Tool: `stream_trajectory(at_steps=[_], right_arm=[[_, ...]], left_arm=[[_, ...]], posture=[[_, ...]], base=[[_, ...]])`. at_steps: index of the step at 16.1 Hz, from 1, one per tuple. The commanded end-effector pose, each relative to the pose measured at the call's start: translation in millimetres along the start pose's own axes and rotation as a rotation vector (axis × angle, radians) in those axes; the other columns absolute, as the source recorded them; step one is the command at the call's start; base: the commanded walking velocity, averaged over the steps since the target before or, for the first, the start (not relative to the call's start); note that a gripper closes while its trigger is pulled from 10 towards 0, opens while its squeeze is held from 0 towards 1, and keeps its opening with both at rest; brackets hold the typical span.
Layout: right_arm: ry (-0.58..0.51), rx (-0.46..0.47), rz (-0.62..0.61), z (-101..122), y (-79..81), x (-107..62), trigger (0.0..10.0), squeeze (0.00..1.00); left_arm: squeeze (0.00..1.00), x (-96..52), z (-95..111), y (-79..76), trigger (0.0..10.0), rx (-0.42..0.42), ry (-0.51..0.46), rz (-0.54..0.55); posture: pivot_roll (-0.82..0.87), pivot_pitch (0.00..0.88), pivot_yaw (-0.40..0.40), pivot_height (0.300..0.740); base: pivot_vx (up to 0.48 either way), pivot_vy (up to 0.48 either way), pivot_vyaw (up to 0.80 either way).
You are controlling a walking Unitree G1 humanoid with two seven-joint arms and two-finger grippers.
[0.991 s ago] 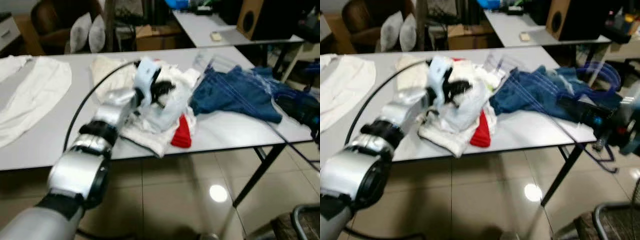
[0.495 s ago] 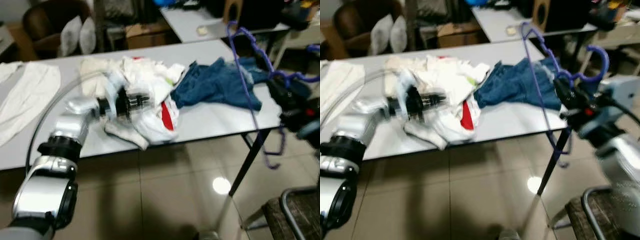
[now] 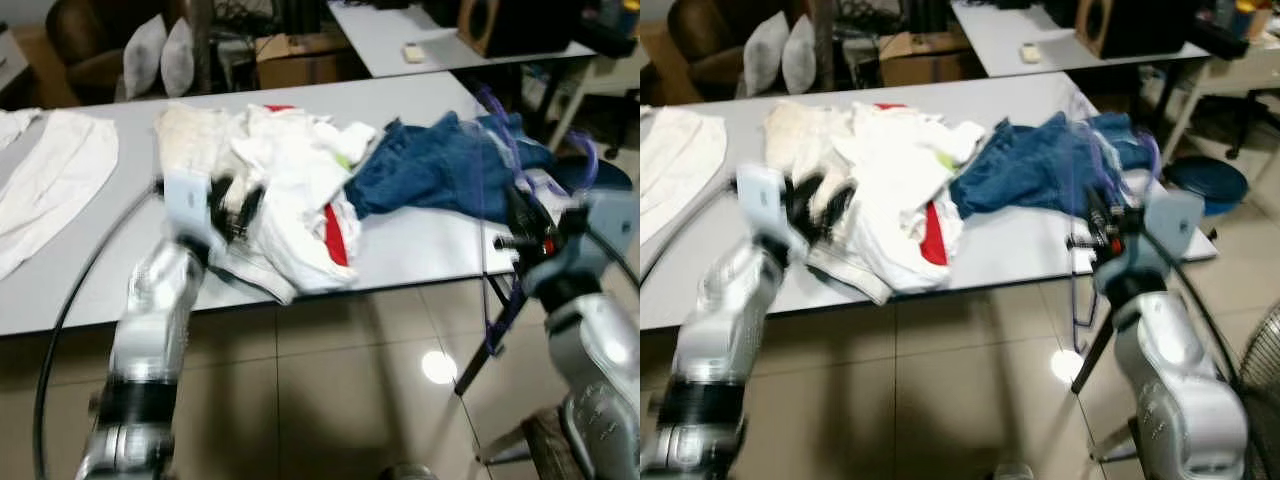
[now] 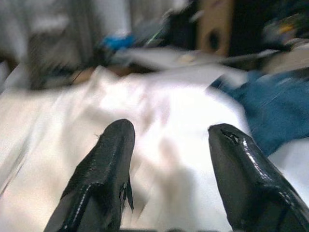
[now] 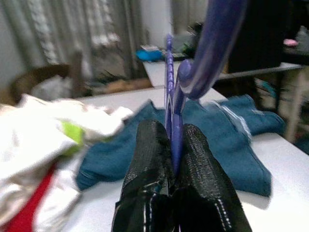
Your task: Hang hanger
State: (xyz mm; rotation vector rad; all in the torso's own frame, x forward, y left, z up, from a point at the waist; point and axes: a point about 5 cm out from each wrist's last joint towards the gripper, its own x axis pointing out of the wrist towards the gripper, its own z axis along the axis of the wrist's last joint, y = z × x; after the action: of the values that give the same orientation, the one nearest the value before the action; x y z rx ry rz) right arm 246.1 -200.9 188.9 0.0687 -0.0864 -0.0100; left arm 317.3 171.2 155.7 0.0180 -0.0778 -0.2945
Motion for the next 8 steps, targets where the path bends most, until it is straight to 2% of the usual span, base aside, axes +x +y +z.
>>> stream_trajectory(at_steps=[1,3,6,8], right_arm=[[-0.015,-0.012,-0.005,0.4,3.8,-0.7,10.0,0.00],[-0.024,0.015,-0.015,-2.0,12.5,-1.3,10.0,0.00],[-0.053,0.004,0.016,-0.8,28.4,11.5,10.0,0.00],[-0.060,0.010,0.014,-0.5,31.8,15.7,10.0,0.00]], left_arm=[[0.00,-0.2,5.4,-1.8,10.0,0.014,0.003,0.019],[0.00,2.1,5.1,-9.5,10.0,-0.004,0.031,0.023],[0.00,9.7,10.2,-25.3,10.0,0.009,0.032,-0.004],[0.00,12.1,8.1,-26.7,10.0,-0.012,0.050,0.002]], posture=[[-0.20,0.000,0.043,0.740],[-0.18,0.000,0.022,0.740],[-0.19,0.000,0.006,0.740],[-0.21,0.000,0.052,0.740]], base=[[0.000,0.405,0.00],[0.000,0.422,0.00],[0.000,0.424,0.00],[0.000,0.424,0.00]])
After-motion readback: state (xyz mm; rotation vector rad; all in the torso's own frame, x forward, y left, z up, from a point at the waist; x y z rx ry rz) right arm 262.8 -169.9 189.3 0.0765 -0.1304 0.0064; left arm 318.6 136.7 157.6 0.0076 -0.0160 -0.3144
